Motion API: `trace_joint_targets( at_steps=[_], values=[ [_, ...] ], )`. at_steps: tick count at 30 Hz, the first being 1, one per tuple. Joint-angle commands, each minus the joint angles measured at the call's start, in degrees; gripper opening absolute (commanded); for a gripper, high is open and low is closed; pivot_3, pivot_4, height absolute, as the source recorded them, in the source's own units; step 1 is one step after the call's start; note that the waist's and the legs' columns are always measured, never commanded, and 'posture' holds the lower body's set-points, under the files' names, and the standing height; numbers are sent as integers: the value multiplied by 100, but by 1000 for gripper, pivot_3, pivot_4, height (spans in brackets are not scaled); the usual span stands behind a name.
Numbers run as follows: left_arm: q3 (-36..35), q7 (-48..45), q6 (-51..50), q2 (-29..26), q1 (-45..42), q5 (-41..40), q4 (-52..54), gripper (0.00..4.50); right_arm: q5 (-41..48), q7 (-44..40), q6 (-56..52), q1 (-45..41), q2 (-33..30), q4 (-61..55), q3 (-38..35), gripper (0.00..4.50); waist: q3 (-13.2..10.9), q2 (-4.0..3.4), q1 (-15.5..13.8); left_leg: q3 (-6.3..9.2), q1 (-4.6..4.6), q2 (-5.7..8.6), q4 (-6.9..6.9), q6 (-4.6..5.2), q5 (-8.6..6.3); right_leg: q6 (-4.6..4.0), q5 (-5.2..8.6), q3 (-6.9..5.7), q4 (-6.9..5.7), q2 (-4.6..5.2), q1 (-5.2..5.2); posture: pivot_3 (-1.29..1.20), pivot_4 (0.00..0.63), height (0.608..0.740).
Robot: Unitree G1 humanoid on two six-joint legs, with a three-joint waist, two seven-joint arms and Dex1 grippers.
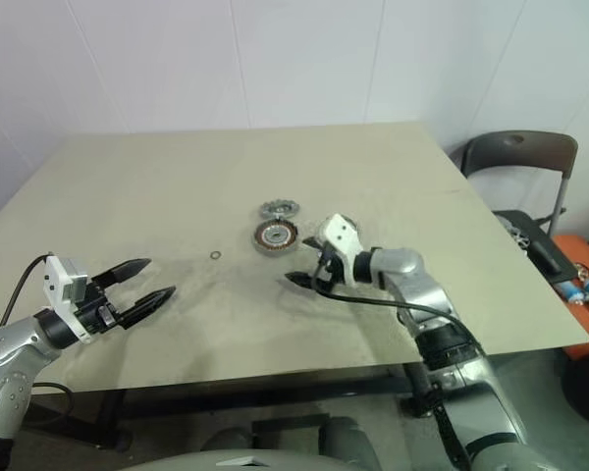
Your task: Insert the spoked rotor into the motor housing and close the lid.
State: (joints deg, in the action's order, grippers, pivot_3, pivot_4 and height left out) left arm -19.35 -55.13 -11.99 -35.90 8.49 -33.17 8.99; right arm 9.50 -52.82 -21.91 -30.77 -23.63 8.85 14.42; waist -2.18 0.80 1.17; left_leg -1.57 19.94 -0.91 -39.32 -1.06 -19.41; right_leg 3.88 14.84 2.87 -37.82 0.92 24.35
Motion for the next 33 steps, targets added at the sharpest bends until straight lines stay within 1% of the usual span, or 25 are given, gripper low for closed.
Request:
trace_joint_targets(
  at_steps=[1, 2, 7, 13, 20, 25, 28, 31, 32, 33],
  values=[
    [-98, -53, 46, -68, -16, -40, 91, 4471, -642, 113, -464, -603, -97, -176, 519, 4500, 0, 0, 13, 0, 0, 0, 0, 0, 0, 0, 0, 0, 0, 0, 0, 0, 0, 740],
    [-100, -60, 35, -68, -11, -53, 94, 4471, -804, 115, -613, -751, -113, -81, 666, 4500, -1, -1, 15, 0, 0, 0, 0, 0, 0, 0, 0, 0, -1, 0, 1, 0, 0, 740],
    [-64, -63, 43, -16, 41, -56, 135, 4471, -1067, -182, -800, -1543, 151, 655, 1093, 4500, -1, -1, 15, 0, 0, -1, 0, 0, 0, -1, 0, -1, -1, 1, 2, 0, 0, 740],
    [-98, 3, 81, 67, 179, -64, 259, 4471, -1408, -324, -818, -2471, 620, 1967, 1376, 4500, 0, -1, 104, 1, 4, 0, 0, 0, 0, -1, 0, -1, -2, 10, 6, 0, 0, 740],
    [-117, 64, 82, 107, 275, -75, 351, 4471, -1689, -328, -655, -2964, 1116, 3111, 1452, 4500, -1, -2, 164, 3, 11, 3, 1, -1, 0, -2, -1, -1, -1, 27, 12, 0, 0, 740],
    [-129, 79, 79, 104, 289, -74, 365, 4471, -1910, -356, -423, -3078, 1329, 3568, 1500, 4500, -2, -3, 196, 5, 14, 5, 2, -2, 0, -2, -1, -2, -2, 32, 14, 0, 0, 740],
    [-131, 81, 77, 94, 282, -70, 360, 4500, -2078, -395, -247, -3125, 1402, 3764, 1558, 3894, -1, -3, 273, 5, 14, 11, 2, -2, 0, -1, -1, -6, -4, 42, 14, 0, 0, 740],
    [-137, 66, 81, 72, 243, -65, 316, 4500, -2251, -365, -63, -3195, 1487, 3973, 1608, 2975, -1, -3, 298, 6, 14, 17, 2, -2, 0, -1, -1, -7, -6, 50, 14, 0, 0, 740],
    [-139, 61, 83, 68, 233, -65, 305, 4500, -2309, -337, 16, -3228, 1519, 4048, 1627, 2530, -1, -3, 300, 6, 13, 17, 2, -2, 0, -1, -1, -8, -6, 50, 14, 0, 0, 740],
    [-140, 56, 87, 68, 227, -64, 295, 4500, -2366, -327, 94, -3261, 1548, 4111, 1647, 2325, -1, -3, 301, 6, 13, 17, 2, -2, 0, -1, -1, -8, -6, 50, 14, 0, 0, 740]
  ],
)
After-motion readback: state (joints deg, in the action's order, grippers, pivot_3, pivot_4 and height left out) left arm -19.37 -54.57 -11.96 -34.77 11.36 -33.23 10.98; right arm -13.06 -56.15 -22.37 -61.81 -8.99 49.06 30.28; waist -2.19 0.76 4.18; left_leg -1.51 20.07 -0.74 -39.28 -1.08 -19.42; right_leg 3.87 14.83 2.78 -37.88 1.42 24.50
